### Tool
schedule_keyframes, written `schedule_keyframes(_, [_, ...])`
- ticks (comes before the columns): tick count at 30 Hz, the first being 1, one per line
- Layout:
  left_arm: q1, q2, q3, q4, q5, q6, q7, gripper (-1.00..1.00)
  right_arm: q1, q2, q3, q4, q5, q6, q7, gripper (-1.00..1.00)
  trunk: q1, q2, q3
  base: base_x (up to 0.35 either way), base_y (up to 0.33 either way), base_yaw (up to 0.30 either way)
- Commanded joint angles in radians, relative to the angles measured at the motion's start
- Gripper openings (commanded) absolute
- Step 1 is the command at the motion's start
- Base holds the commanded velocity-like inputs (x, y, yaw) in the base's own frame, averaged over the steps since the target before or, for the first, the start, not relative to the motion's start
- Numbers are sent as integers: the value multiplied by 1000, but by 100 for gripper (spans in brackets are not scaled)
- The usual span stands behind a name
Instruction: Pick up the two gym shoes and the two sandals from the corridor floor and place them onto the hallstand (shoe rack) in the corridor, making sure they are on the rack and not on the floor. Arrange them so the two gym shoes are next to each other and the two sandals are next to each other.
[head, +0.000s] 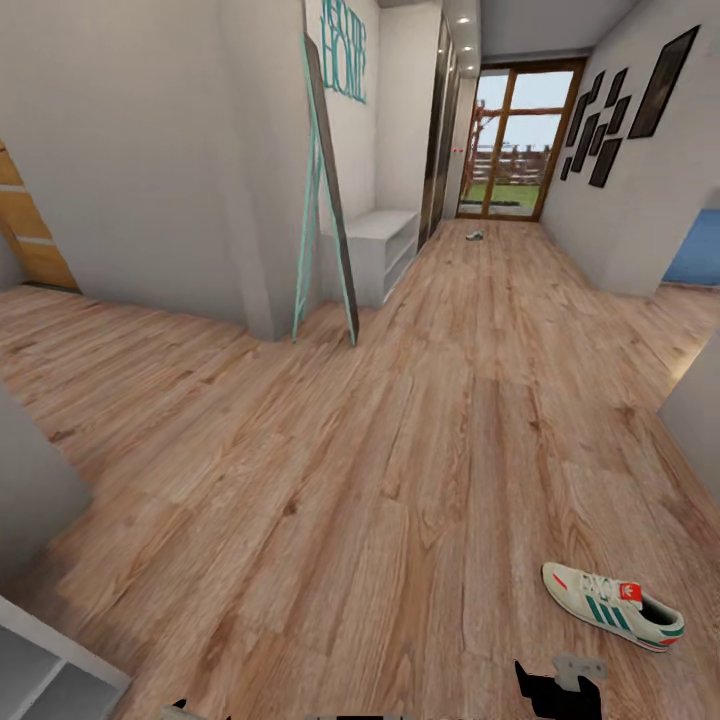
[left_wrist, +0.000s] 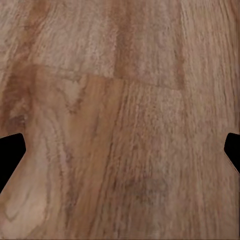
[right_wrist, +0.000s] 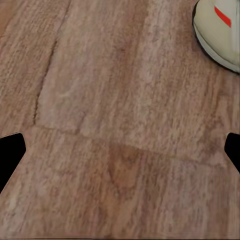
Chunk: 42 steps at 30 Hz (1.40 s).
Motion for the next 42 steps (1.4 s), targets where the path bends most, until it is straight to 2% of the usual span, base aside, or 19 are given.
schedule_keyframes(1, [0,0,5,1,2,0,-8,100,-1,0,-1,1,-10,-3,6,100,0,0,-1,16,-3,-261])
schedule_keyframes(6, [0,0,25,1,2,0,-8,100,-1,1,-1,1,-10,-3,5,100,0,0,-1,170,-1,-182])
schedule_keyframes(7, [0,-1,48,1,3,0,-8,100,-1,1,-1,1,-10,-3,5,100,0,0,-1,292,0,-56])
schedule_keyframes(9, [0,-1,64,1,3,0,-9,100,-1,1,-1,1,-10,-3,5,100,0,0,-1,305,0,-41])
schedule_keyframes(10, [0,-2,88,1,4,-1,-9,100,-1,1,-1,1,-10,-3,4,100,0,0,-1,327,0,-15])
schedule_keyframes(12, [0,-2,95,1,4,-1,-10,100,-1,1,-1,1,-10,-3,4,100,0,0,-1,330,0,-11])
schedule_keyframes(21, [0,-2,106,1,4,-1,-10,100,-1,1,-1,1,-10,-3,4,100,0,0,-1,336,0,-4])
schedule_keyframes(42, [0,-3,106,1,1,-1,-10,100,-1,1,-1,1,-7,-3,4,100,0,0,-1,339,0,0])
